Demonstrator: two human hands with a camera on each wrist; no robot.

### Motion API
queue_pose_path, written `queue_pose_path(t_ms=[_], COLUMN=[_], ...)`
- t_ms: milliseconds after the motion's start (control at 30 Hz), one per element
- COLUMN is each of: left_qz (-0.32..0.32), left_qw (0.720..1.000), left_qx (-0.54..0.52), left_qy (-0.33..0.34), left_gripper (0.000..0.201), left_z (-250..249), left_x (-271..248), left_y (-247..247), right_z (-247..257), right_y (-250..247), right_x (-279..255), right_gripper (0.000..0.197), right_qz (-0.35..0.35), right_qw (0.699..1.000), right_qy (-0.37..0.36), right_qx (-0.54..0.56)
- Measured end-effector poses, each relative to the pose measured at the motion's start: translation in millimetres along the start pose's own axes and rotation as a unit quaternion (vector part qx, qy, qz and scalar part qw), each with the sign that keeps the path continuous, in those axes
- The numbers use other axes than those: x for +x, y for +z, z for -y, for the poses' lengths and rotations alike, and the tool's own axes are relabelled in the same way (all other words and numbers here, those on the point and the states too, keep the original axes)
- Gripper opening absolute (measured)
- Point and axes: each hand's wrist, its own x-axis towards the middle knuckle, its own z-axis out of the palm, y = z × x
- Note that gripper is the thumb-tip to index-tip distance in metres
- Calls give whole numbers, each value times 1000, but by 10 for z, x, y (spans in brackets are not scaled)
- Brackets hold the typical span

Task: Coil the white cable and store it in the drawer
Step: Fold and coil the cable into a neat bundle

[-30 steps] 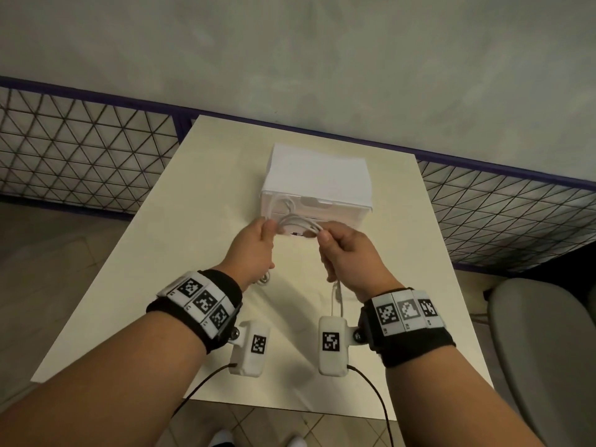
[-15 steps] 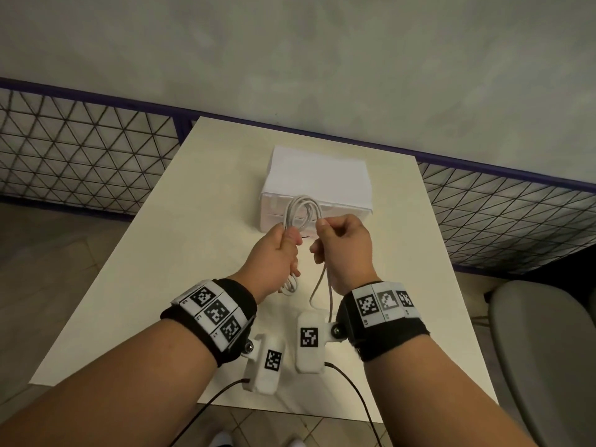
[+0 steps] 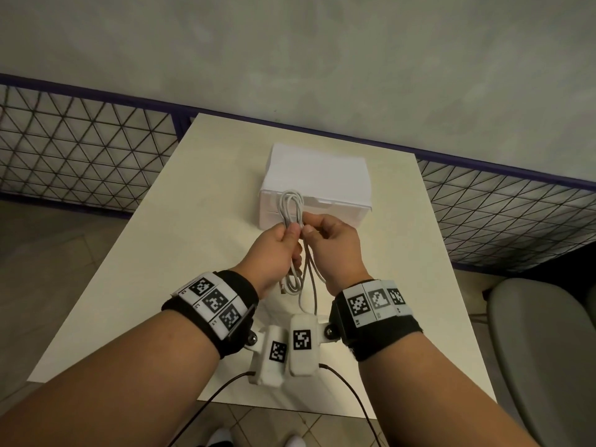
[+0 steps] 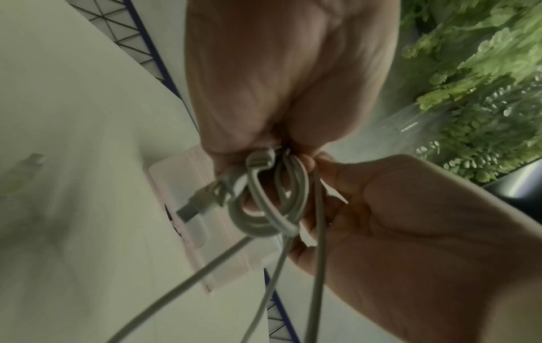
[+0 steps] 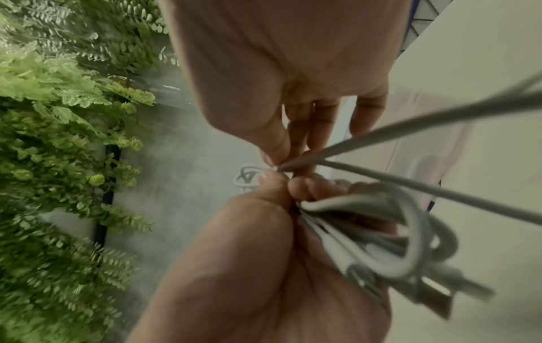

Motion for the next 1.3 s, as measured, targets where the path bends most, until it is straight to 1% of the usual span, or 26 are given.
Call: queue_pose_path(t_ms=[67,167,200,267,300,367,433,533,567,667,767,833,867,933,1000,1067,1133,1200,1266,1300], left_qz=[5,34,40,34,25,-1,-23,-33,-32,-44,-48,-67,-84,-121,-149,-172,-190,-195,-183,-176], left_qw=[999,996,994,990,989,989,991,986,984,974,954,954,958,971,980,979,977,974,969,965], left_qx=[-32,-74,-87,-117,-131,-135,-129,-159,-172,-220,-295,-292,-274,-205,-125,-80,-64,-104,-164,-194], left_qy=[-20,-47,-56,-67,-67,-58,-40,-27,-24,-24,-28,-26,-19,16,50,74,70,46,27,21], left_gripper=[32,27,28,30,30,29,31,31,30,28,25,26,27,26,25,25,26,25,26,27], left_z=[-13,-49,-59,-100,-128,-163,-188,-195,-196,-182,-174,-159,-147,-132,-128,-128,-125,-132,-151,-163], left_x=[16,15,20,19,19,47,64,85,87,113,120,127,133,147,148,154,181,212,227,224], left_y=[-1,-23,-36,-68,-84,-128,-159,-193,-202,-229,-228,-210,-206,-194,-172,-155,-174,-209,-210,-197], right_z=[-4,-2,7,-9,-31,-69,-88,-103,-107,-130,-140,-130,-127,-124,-109,-89,-91,-123,-152,-162], right_y=[18,-2,-6,-2,-3,-33,-89,-160,-178,-198,-153,-136,-134,-126,-104,-87,-91,-101,-99,-93], right_x=[-1,3,-5,-13,-20,-41,-77,-101,-105,-131,-186,-200,-194,-186,-197,-210,-220,-228,-228,-230], right_gripper=[21,23,25,33,38,47,41,20,16,16,27,31,30,25,18,18,15,15,9,11], right_qz=[-3,12,33,97,126,156,175,211,218,238,231,208,189,143,126,150,205,249,255,254], right_qw=[999,999,999,995,992,986,981,972,971,968,970,975,980,989,992,988,978,968,966,966], right_qy=[-7,-17,-14,1,9,23,30,26,29,50,63,55,46,22,10,13,18,27,42,49], right_qx=[-36,-41,-39,-23,-21,-49,-75,-96,-94,-56,-50,-53,-48,-35,-13,30,41,0,-25,-29])
